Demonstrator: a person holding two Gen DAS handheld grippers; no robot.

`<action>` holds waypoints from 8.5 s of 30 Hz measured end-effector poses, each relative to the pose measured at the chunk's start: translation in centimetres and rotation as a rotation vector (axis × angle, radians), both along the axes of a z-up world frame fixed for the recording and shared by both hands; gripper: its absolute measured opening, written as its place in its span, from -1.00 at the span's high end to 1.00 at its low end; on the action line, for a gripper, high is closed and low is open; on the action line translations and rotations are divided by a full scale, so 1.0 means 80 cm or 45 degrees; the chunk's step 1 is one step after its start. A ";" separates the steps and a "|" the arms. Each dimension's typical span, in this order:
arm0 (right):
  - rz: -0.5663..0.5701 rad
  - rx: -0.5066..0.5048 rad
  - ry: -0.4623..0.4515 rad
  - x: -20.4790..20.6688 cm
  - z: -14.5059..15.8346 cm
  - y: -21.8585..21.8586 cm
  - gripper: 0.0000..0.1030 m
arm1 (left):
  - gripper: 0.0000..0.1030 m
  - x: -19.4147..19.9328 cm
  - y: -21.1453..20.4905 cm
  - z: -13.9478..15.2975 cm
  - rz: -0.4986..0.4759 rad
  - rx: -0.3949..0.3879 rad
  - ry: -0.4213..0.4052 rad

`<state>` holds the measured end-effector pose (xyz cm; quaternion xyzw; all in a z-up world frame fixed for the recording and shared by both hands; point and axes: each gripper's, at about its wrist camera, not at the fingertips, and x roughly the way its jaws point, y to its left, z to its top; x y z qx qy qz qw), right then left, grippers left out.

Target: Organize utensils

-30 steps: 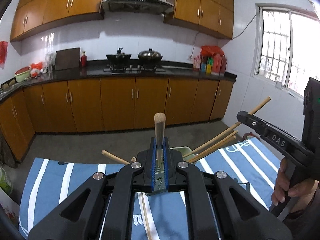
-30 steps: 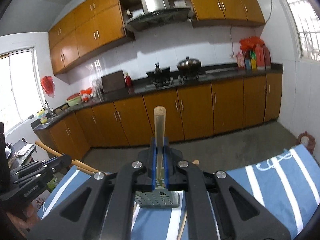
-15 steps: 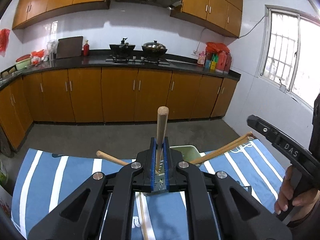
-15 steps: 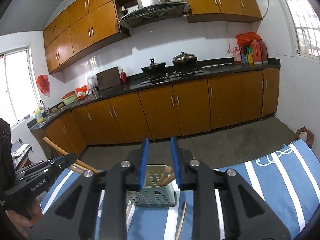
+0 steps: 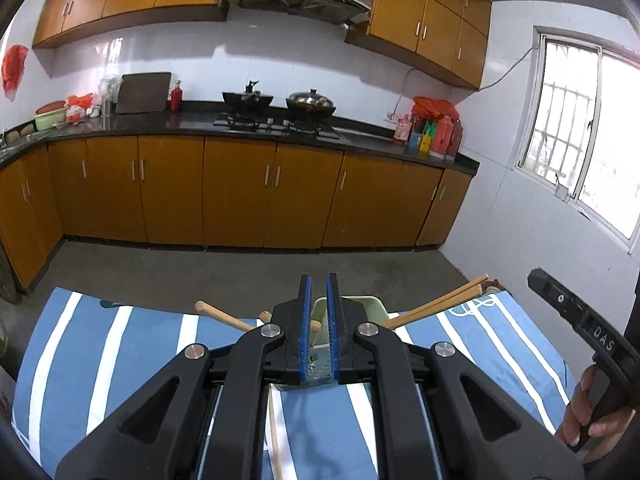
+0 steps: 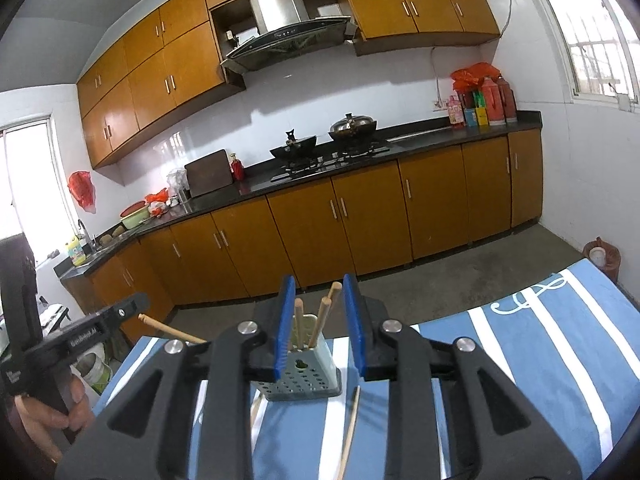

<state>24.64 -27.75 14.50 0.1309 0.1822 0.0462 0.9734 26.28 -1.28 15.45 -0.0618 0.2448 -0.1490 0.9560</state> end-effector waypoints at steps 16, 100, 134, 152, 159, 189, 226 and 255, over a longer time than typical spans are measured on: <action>0.050 -0.032 0.455 -0.029 -0.192 0.023 0.50 | 0.84 -0.073 0.045 -0.155 0.099 0.198 0.253; -0.023 -0.217 0.647 -0.022 -0.285 0.043 0.83 | 0.54 -0.062 0.036 -0.281 0.184 0.321 0.469; -0.112 -0.165 0.242 -0.075 -0.150 0.007 0.86 | 0.86 -0.101 0.085 -0.167 0.120 0.105 0.227; -0.094 -0.182 0.094 -0.078 -0.096 0.015 0.86 | 0.86 -0.098 0.072 -0.112 0.111 0.164 0.087; -0.093 -0.187 0.085 -0.077 -0.089 0.016 0.86 | 0.86 -0.098 0.071 -0.108 0.115 0.166 0.077; 0.103 -0.134 -0.253 -0.018 0.073 0.058 0.86 | 0.86 -0.041 -0.028 0.046 0.025 0.084 -0.308; 0.086 -0.104 -0.189 -0.034 0.030 0.041 0.07 | 0.25 -0.058 0.032 0.017 0.138 0.033 -0.206; -0.060 -0.305 -0.274 -0.271 -0.058 0.080 -0.92 | -0.97 -0.268 0.059 -0.071 0.271 0.160 -0.256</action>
